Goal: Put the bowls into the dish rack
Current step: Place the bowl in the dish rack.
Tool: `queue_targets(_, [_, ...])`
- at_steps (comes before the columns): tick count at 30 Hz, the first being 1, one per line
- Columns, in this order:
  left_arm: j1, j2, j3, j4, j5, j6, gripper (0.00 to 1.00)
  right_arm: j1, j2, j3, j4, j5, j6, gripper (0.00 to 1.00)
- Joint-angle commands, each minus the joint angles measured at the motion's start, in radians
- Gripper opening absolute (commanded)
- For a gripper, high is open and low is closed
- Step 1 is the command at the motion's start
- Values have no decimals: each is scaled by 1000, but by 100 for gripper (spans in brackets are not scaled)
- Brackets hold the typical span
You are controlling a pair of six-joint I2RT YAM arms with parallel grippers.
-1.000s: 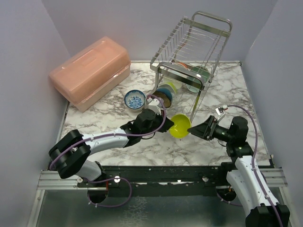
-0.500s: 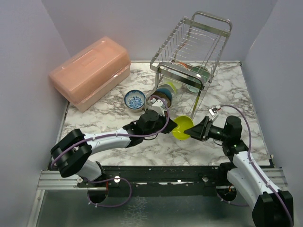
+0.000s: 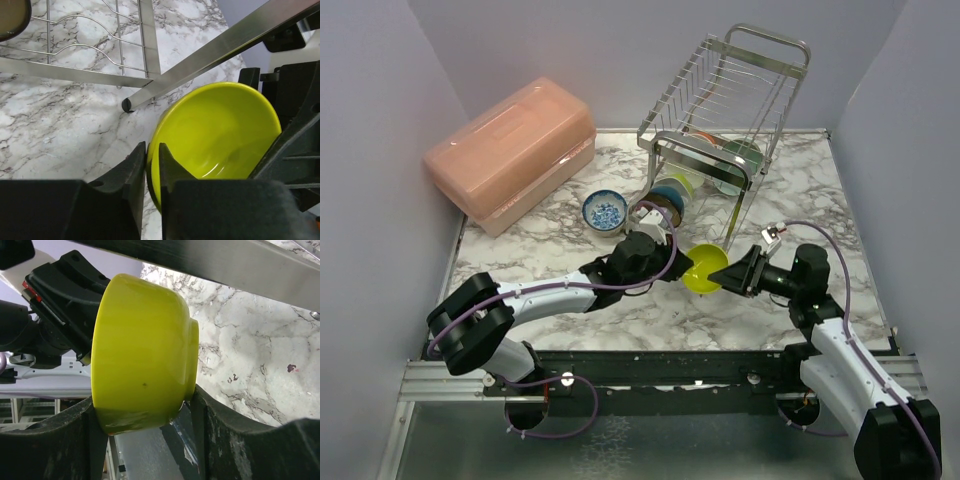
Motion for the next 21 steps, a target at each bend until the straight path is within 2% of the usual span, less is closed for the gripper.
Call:
queue_targets(1, [-15,-12,-8,52,20,-4,23,5,8,42,-44,25,-20,1])
queue_targets(11, [-12,-45,-60,104,11,-30,65,5,54,61,-87,52,-89,0])
queue_targets(16, [-5,-85,-104,137,-12,-35,83,5,67,88,-169,103,-159,1])
queue_targets(21, [3,-150,-168,172,-66,-38,96,5,60,94,-210,134,-189,1])
